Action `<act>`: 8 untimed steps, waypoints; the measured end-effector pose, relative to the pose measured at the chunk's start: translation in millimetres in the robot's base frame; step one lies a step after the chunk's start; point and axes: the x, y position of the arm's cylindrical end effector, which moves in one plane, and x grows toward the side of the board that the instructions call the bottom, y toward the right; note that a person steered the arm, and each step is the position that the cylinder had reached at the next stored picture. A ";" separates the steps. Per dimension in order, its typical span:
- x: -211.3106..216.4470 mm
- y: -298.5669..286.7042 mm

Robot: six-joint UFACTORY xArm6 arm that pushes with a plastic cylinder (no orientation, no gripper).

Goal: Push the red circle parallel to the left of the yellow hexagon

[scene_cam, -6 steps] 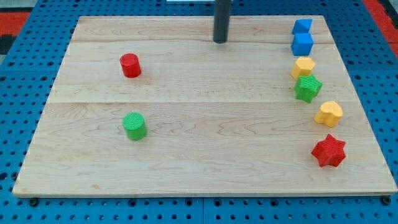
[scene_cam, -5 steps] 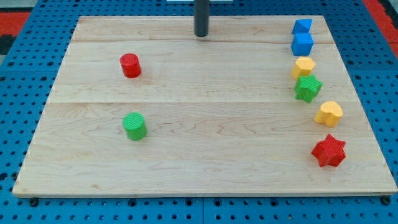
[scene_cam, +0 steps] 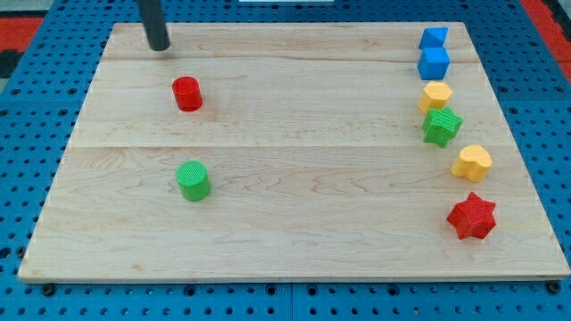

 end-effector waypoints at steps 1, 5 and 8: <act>16.4 -22.9; 116.3 33.2; 137.0 133.3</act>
